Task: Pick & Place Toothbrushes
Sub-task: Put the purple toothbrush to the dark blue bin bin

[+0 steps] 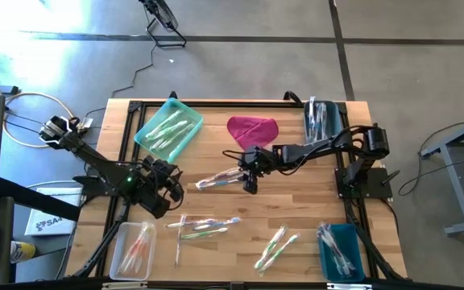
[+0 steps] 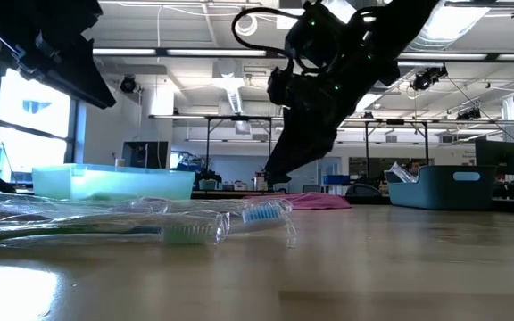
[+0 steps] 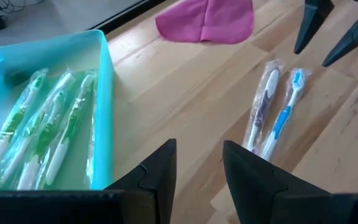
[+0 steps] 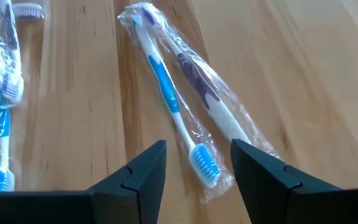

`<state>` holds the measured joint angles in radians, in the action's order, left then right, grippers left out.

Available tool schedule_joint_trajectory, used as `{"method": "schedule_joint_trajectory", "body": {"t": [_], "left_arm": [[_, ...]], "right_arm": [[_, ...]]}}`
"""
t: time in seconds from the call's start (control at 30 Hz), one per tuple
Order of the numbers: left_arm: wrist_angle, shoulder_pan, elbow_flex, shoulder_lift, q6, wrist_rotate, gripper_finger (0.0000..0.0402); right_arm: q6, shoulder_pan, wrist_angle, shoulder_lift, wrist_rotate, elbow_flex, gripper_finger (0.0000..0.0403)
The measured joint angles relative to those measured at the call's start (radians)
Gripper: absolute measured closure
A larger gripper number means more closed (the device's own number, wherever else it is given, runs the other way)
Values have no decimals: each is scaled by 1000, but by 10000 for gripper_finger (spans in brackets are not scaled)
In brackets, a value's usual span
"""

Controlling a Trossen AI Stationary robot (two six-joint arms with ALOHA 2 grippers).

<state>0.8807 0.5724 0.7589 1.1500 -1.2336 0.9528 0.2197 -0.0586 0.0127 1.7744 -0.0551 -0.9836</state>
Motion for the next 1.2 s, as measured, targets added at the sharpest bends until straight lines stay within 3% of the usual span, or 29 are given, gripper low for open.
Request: {"method": "schedule_joint_trajectory", "body": {"t": [0.5, 0.67, 1.1, 1.2], "left_arm": [[-136, -121, 0, 0, 327, -1, 275], [-136, -167, 0, 0, 373, -6, 275], [-186, -180, 0, -1, 373, -178, 275], [-185, -180, 0, -1, 380, -273, 275]], "right_arm": [[-12, 47, -51, 0, 4, 2, 230], [-18, 53, -83, 0, 3, 2, 230], [-63, 52, -82, 0, 4, 2, 230], [-63, 52, -79, 0, 4, 2, 230]]}}
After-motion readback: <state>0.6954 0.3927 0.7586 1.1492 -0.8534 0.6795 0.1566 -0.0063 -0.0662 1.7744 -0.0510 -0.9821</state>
